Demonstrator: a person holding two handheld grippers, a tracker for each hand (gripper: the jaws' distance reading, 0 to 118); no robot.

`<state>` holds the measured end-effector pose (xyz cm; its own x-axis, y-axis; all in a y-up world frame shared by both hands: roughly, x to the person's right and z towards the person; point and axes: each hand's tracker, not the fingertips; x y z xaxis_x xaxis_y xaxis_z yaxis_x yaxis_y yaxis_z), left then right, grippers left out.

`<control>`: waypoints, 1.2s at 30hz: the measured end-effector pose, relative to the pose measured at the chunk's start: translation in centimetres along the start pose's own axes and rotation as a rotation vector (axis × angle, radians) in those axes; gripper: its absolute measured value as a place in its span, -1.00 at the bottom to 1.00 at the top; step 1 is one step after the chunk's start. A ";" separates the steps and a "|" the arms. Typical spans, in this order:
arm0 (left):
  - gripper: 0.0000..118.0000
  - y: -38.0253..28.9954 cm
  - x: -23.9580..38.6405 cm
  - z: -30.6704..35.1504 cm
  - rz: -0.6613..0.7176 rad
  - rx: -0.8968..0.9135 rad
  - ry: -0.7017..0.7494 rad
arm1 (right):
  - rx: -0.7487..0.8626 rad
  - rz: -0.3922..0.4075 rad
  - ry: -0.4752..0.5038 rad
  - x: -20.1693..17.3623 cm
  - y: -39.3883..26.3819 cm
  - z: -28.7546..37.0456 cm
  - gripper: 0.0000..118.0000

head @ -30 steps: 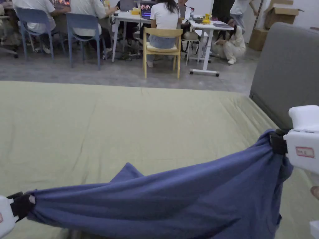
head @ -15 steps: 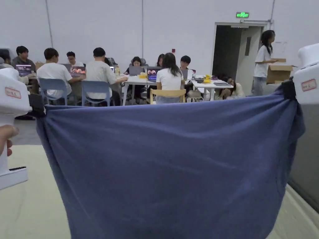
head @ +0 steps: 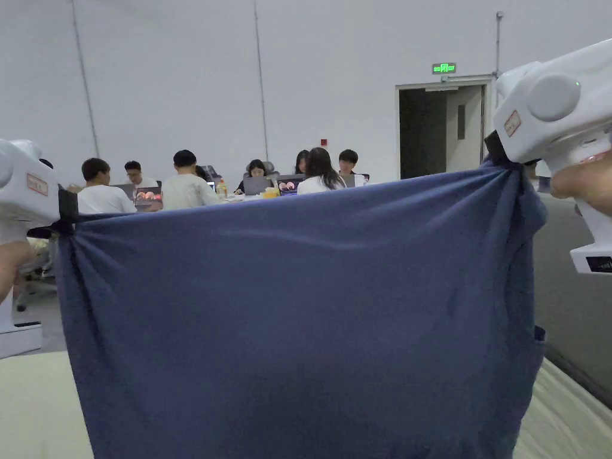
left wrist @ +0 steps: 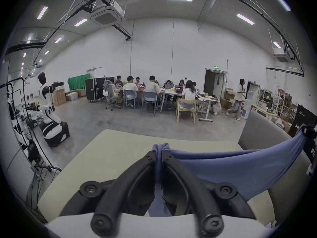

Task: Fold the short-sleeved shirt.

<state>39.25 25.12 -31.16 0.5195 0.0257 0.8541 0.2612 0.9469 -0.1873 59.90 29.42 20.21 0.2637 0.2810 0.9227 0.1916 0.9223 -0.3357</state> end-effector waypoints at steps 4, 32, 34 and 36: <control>-0.95 -0.5 0.7 -1.6 -0.024 -0.015 0.007 | -0.037 -0.027 0.012 -0.3 -0.8 -2.5 -0.91; -0.95 -40.8 0.0 -7.7 0.065 -0.636 -0.028 | -0.585 -0.144 0.211 -7.5 -43.2 -10.0 -0.91; -0.95 -42.0 -1.2 -4.7 0.068 -0.648 -0.078 | -0.582 -0.149 0.228 -6.2 -45.1 -6.6 -0.91; -0.95 -42.5 -2.4 -1.4 0.078 -0.646 -0.140 | -0.594 -0.150 0.241 -5.4 -46.3 -3.5 -0.91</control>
<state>28.00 -15.67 -25.93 0.4576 0.1684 0.8731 0.6851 0.5591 -0.4669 52.89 -15.71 30.10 0.3846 0.0305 0.9226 0.7135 0.6243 -0.3180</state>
